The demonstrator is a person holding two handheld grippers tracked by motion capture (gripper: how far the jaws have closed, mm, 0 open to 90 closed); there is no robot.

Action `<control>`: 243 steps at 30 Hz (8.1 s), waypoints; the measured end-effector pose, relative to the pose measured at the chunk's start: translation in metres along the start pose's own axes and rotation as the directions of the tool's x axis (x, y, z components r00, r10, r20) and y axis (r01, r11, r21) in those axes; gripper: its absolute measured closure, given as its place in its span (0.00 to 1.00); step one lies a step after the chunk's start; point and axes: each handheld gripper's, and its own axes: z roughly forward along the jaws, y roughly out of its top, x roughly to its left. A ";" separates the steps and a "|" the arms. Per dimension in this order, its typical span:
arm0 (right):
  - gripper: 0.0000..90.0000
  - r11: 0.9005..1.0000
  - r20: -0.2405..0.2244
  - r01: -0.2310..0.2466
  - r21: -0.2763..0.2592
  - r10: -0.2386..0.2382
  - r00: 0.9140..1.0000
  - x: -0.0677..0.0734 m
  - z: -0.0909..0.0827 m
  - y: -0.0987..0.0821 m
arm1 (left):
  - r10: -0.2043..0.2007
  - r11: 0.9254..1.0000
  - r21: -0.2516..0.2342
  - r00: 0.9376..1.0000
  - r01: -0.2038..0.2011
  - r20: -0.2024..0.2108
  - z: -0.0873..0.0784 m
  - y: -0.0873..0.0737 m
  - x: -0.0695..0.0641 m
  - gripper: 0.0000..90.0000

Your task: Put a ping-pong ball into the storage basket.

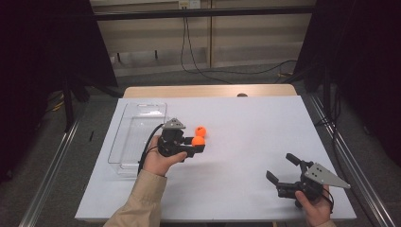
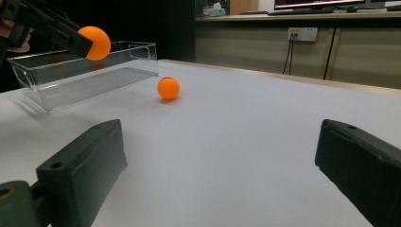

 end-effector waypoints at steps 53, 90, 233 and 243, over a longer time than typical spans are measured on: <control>0.02 1.000 0.000 0.000 0.000 0.000 1.000 0.000 0.000 0.000 | -0.049 0.998 -0.036 0.998 0.048 -0.038 -0.023 0.002 0.015 0.57; 0.02 1.000 0.000 -0.005 0.000 0.005 1.000 0.000 0.000 0.000 | -0.078 0.996 -0.057 0.994 0.073 -0.076 -0.036 -0.001 0.029 0.57; 0.02 1.000 -0.003 -0.005 -0.001 0.005 1.000 0.000 0.000 0.000 | -0.166 0.982 -0.120 0.967 0.145 -0.194 -0.076 -0.016 0.067 0.57; 0.02 1.000 -0.003 -0.005 -0.002 0.005 1.000 0.000 0.000 0.000 | -0.176 0.980 -0.126 0.962 0.151 -0.209 -0.080 -0.018 0.071 0.57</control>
